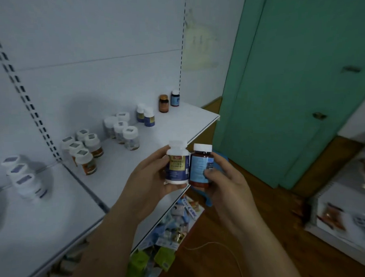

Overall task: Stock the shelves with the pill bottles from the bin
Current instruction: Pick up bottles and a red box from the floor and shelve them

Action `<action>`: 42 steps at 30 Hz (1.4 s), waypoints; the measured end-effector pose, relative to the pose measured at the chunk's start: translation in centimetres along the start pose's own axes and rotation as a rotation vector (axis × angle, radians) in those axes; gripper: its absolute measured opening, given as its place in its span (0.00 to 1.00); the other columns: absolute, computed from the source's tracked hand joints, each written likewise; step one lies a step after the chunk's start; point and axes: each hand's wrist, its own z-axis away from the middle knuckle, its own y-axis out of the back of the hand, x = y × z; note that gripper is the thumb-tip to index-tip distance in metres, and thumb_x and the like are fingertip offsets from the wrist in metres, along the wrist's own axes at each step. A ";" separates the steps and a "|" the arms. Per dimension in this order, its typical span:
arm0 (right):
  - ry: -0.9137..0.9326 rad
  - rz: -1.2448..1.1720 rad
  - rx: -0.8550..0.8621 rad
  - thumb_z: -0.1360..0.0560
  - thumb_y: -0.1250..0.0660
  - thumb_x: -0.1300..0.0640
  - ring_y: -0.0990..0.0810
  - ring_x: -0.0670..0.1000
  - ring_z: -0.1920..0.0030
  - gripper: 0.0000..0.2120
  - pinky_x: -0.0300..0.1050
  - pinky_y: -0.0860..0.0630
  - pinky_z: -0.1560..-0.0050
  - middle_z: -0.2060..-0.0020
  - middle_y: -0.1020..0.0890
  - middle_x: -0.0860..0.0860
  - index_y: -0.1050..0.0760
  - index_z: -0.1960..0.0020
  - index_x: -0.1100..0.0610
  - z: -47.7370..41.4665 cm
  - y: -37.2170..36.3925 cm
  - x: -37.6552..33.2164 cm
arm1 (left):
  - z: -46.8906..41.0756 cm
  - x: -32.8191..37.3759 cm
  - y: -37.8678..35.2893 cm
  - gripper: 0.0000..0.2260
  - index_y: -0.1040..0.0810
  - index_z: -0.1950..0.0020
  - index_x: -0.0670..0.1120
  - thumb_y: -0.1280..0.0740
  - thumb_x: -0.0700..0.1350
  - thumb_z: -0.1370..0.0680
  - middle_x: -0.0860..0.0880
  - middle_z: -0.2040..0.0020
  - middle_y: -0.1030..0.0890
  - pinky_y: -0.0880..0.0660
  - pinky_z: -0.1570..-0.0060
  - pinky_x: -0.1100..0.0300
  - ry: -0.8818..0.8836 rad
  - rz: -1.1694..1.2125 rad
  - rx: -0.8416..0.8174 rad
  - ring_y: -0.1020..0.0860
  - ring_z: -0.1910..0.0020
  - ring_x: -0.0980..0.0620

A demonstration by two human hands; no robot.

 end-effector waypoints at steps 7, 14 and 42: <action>-0.018 -0.045 -0.066 0.17 0.37 0.67 0.13 0.56 0.45 0.20 0.59 0.19 0.38 0.50 0.12 0.52 0.26 0.28 0.53 -7.4 4.8 -1.5 | -7.2 -2.2 -3.5 0.14 0.20 0.32 0.47 0.38 0.40 0.16 0.42 0.36 0.16 0.17 0.44 0.38 -0.055 -0.122 0.083 0.17 0.38 0.40; -0.063 -0.046 -0.197 0.18 0.38 0.69 0.13 0.58 0.47 0.19 0.61 0.18 0.41 0.52 0.12 0.53 0.24 0.31 0.53 -15.6 8.8 -3.3 | -13.0 -3.6 -6.9 0.18 0.23 0.27 0.45 0.36 0.42 0.18 0.40 0.33 0.18 0.17 0.46 0.40 -0.091 -0.078 0.156 0.19 0.35 0.37; -0.104 0.117 -0.472 0.24 0.26 0.65 0.14 0.57 0.43 0.22 0.55 0.17 0.42 0.44 0.13 0.56 0.22 0.35 0.49 -42.7 2.6 0.7 | -30.2 -2.8 1.9 0.25 0.25 0.27 0.57 0.25 0.40 0.21 0.51 0.36 0.17 0.18 0.40 0.46 -0.327 -0.506 0.582 0.17 0.38 0.48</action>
